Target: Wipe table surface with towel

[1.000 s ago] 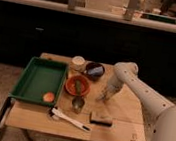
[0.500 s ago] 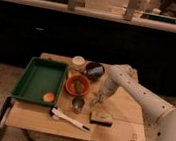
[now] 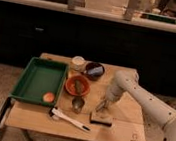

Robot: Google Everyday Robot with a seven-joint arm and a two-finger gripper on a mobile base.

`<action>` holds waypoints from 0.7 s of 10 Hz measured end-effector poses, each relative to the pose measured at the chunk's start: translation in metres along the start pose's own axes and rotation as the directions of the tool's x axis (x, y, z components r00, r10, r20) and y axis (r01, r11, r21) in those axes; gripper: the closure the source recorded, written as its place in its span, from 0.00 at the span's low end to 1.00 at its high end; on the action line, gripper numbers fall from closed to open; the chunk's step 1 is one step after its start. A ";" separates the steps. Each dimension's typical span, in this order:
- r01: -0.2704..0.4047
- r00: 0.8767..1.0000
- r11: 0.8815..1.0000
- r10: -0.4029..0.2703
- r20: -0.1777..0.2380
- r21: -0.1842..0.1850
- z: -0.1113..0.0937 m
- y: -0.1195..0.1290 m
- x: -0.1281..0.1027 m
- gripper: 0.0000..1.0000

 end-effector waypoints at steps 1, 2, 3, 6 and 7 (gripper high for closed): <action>-0.030 1.000 1.000 0.030 -0.009 0.003 -0.001 0.003 0.011 1.00; -0.054 0.998 0.999 0.054 -0.017 0.006 -0.002 0.003 0.018 1.00; -0.072 0.997 0.997 0.073 -0.034 0.011 -0.003 0.000 0.025 1.00; -0.077 0.995 0.996 0.079 -0.065 0.035 -0.004 -0.026 0.023 1.00; -0.069 0.995 0.997 0.072 -0.067 0.039 -0.005 -0.032 0.019 1.00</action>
